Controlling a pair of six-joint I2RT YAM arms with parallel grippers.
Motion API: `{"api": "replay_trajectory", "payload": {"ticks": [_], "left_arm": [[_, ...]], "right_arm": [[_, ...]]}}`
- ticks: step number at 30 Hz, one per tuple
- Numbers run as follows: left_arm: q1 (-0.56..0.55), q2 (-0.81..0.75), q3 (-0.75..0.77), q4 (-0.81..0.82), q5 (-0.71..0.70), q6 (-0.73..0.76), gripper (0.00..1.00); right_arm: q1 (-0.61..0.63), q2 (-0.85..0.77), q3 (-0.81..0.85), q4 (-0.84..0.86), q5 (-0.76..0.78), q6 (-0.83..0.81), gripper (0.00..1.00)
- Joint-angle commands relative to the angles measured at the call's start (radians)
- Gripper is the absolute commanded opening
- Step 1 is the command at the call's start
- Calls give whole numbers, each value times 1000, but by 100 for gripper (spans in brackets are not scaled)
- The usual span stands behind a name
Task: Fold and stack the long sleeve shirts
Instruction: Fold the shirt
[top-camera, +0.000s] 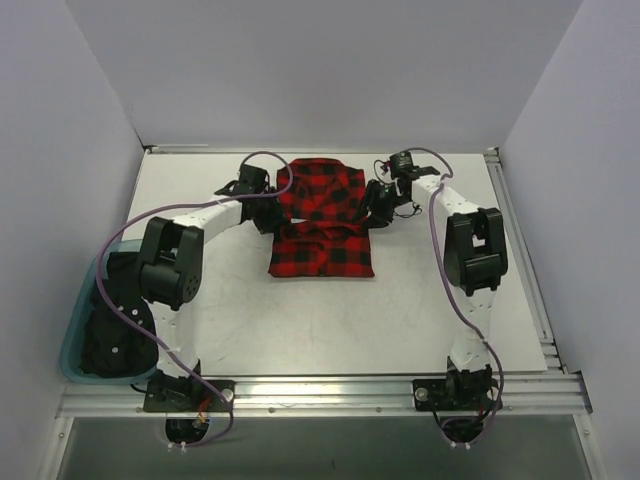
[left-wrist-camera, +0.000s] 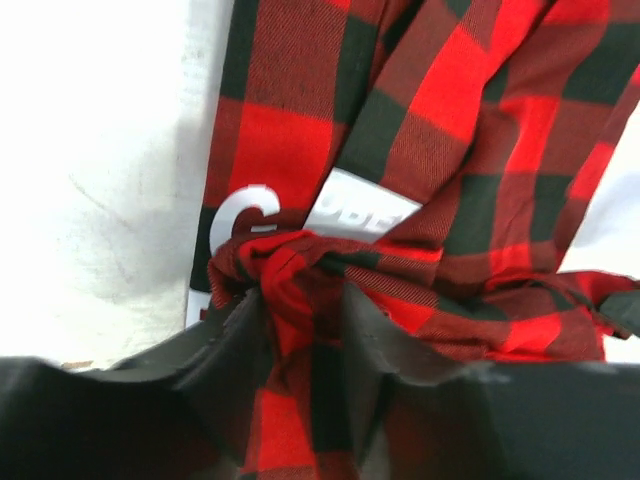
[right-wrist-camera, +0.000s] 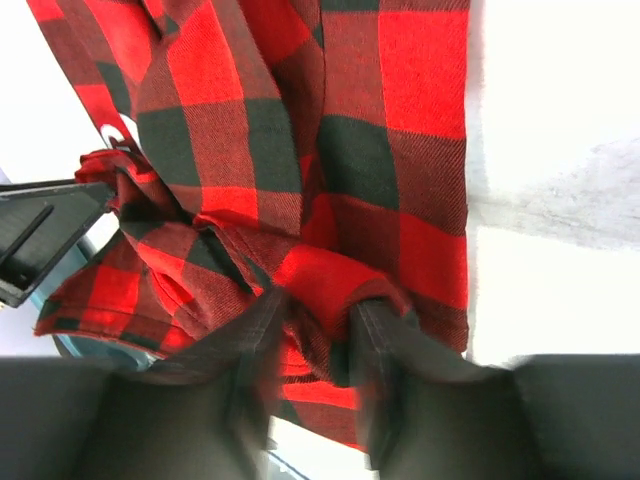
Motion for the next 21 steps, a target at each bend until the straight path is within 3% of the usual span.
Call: {"api": "replay_trajectory", "payload": {"ticks": [1, 4, 5, 9, 16, 21], "left_arm": [[15, -57, 38, 52, -10, -1, 51], [23, -123, 58, 23, -15, 7, 68], [23, -145, 61, 17, -20, 16, 77], [24, -255, 75, -29, -55, 51, 97], [24, -464, 12, -162, -119, 152, 97], [24, -599, -141, -202, -150, 256, 97]], "right_arm": [[-11, -75, 49, -9, 33, -31, 38], [-14, -156, 43, -13, 77, -71, 53], [-14, -181, 38, -15, 88, -83, 55], [-2, -313, -40, -15, 142, -152, 57], [128, -508, -218, -21, 281, -281, 54], [214, -488, -278, -14, 335, -292, 36]]}}
